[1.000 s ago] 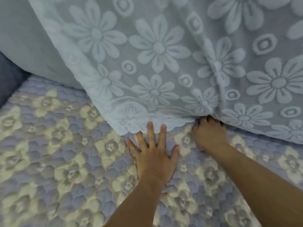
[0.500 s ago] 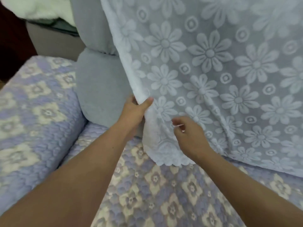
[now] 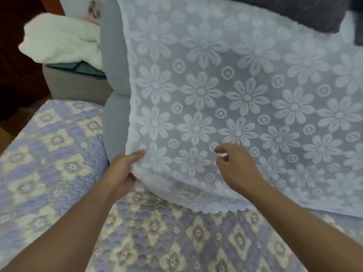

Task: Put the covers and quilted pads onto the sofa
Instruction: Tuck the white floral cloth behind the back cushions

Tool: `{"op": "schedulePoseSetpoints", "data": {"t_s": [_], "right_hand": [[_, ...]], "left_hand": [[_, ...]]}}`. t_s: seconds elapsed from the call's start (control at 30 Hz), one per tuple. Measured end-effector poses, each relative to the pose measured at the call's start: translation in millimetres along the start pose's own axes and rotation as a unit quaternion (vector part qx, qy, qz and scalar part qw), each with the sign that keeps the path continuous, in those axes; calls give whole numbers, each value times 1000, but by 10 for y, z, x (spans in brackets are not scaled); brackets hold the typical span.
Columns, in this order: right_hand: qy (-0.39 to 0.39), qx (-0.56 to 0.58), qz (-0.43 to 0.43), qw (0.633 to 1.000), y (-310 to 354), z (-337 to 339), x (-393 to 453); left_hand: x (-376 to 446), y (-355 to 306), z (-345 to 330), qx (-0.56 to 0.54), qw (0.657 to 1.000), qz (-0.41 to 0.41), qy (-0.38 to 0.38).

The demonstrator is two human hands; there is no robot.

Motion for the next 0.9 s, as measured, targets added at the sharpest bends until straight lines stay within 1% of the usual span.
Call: {"op": "schedulePoseSetpoints", "data": {"t_s": [0.03,0.07,0.1,0.13,0.17,0.2,0.23,0.27,0.3,0.33,0.37,0.4,0.43,0.47,0.5,0.53,0.57,0.63,0.67,0.73,0.77,0.8,0.83,0.87,0.9], "right_hand": [[-12,-12,1,1000,127,-65,26],[-27,-28,17,999,325,-159,61],[-50,-46,49,997,589,-257,94],[-72,-64,95,991,915,-353,120],[-86,-85,142,983,1276,-476,151],[-92,-113,186,972,1656,-614,196],[-91,-156,232,956,2035,-762,256],[-89,-218,285,929,2410,-906,316],[-88,-296,348,885,2753,-1060,369],[-72,-384,404,827,3000,-1243,431],[-42,-471,430,769,3132,-1393,521],[-8,-550,425,719,3168,-1471,638],[27,-621,393,678,3156,-1473,760],[49,-676,357,643,3127,-1420,869],[61,-713,328,617,3102,-1349,937],[73,-725,315,609,3095,-1303,953],[86,-722,317,609,3097,-1299,944],[105,-713,346,601,3116,-1398,950],[122,-706,355,601,3130,-1466,967],[165,-694,353,605,3107,-1601,1046],[175,-693,348,606,3101,-1659,1093],[165,-686,357,613,3117,-1719,1141],[137,-668,378,626,3162,-1769,1172],[99,-637,402,650,3222,-1789,1195],[62,-607,412,677,3264,-1778,1230]], "left_hand": [[-16,-34,55,0,1000,10,28],[-81,-57,156,54,998,13,34],[-149,-54,323,167,986,13,9],[-212,-38,508,280,960,12,-27],[-297,-16,649,362,930,18,-58],[-363,-14,745,401,912,17,-78],[-412,-56,777,407,909,5,-87],[-449,-124,737,408,909,-20,-84],[-480,-183,671,400,913,-40,-70],[-510,-224,597,384,921,-56,-48],[-549,-235,538,364,929,-58,-27],[-599,-189,525,349,936,-48,-12],[-646,-105,561,342,939,-28,1],[-670,-12,649,330,944,-5,6],[-663,81,800,315,949,20,-5],[-639,171,1002,319,946,38,-38],[-609,213,1202,350,933,38,-78],[-539,184,1438,415,901,4,-129],[-499,130,1464,431,892,-20,-137],[-377,76,1462,472,871,-53,-125],[-325,90,1457,494,858,-72,-121],[-281,96,1468,509,846,-90,-128],[-225,89,1511,516,839,-102,-141],[-161,53,1544,520,832,-111,-159],[-70,63,1589,509,838,-100,-168]]}}
Point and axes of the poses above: each hand's wrist, its own x-axis towards the middle knuckle, its own z-axis out of the back of the hand, y = z × x, the point moved 10 cm from there along x, towards the middle knuckle, and after that the axes turned 6 degrees about y, right-handed, at the moved point
